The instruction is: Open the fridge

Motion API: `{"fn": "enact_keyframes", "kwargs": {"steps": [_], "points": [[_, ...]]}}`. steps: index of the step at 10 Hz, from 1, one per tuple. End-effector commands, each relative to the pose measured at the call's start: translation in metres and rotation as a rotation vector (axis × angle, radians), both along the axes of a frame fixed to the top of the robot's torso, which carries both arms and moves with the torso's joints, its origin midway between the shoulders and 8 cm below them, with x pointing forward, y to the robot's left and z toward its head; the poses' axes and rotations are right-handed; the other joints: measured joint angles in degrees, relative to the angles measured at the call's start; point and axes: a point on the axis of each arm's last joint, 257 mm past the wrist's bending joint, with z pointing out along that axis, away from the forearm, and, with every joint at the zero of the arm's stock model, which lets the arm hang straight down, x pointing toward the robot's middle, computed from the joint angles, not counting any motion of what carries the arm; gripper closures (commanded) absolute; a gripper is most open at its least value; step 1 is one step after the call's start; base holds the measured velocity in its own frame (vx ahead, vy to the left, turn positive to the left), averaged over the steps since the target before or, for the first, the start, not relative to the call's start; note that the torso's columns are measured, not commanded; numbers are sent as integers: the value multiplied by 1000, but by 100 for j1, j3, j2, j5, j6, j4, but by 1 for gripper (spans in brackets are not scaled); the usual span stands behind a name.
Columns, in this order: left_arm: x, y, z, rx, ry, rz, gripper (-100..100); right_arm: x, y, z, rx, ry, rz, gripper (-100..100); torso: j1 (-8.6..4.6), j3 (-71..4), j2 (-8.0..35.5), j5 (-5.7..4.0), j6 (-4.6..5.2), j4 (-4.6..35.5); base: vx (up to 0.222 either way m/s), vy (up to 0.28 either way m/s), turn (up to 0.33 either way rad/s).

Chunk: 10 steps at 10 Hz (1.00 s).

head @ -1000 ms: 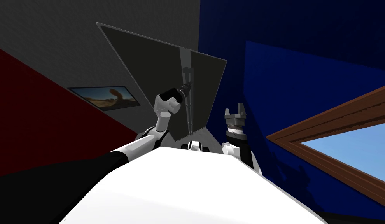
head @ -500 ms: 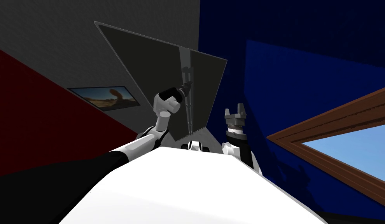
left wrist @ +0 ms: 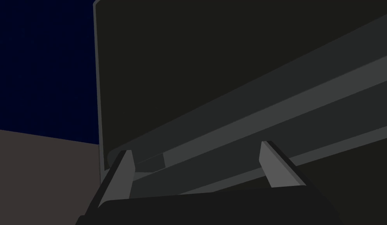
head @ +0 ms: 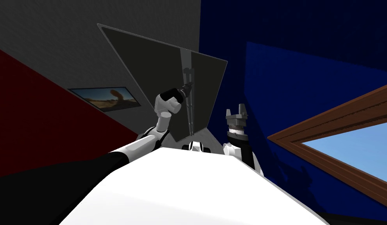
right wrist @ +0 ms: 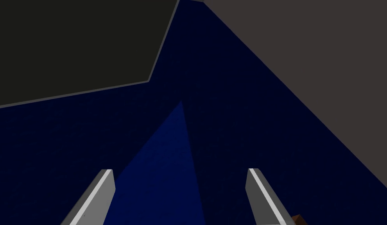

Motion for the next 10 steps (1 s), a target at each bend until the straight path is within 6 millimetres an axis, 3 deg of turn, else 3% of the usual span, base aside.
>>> {"fn": "enact_keyframes", "kwargs": {"steps": [1, 10], "points": [[3, 2, 10, 26, 6, 11, -100, 0, 0, 0, 0, 0, 0, 0, 13, 16, 15, 11, -15, -22, -22, 7, 42], [5, 6, 24, 58, 15, 25, -100, 0, 0, 0, 0, 0, 0, 0, 47, 9, 5, 22, -29, -13, 3, 2, 1]]}}
